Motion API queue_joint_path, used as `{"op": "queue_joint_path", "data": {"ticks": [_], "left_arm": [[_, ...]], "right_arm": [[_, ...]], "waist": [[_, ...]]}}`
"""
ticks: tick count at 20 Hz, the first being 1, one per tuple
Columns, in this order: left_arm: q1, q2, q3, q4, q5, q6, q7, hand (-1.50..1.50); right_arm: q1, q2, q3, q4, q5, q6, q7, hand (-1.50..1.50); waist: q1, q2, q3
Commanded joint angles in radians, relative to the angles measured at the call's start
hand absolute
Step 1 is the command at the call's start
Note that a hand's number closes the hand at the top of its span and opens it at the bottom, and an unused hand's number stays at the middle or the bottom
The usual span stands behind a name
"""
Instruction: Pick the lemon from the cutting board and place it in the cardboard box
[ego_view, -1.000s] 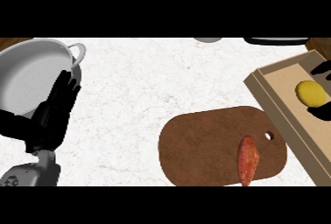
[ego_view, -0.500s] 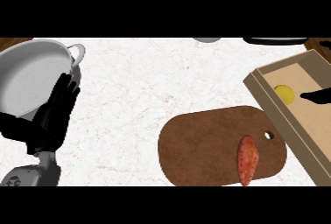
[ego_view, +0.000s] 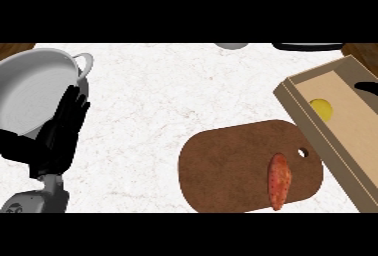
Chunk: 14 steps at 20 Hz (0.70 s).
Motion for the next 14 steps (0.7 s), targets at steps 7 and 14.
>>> {"op": "queue_joint_path", "data": {"ticks": [7, 14], "left_arm": [[0.026, -0.024, -0.024, -0.051, -0.035, 0.018, 0.008, 0.00], [0.056, -0.024, -0.001, -0.055, -0.009, -0.027, 0.012, 0.00]], "right_arm": [[-0.010, -0.077, -0.258, 0.123, -0.355, 0.140, 0.008, -1.50], [0.141, -0.124, -0.333, 0.143, -0.457, 0.164, -0.107, -1.50]], "waist": [[0.009, 0.004, 0.001], [0.008, 0.004, 0.000]]}}
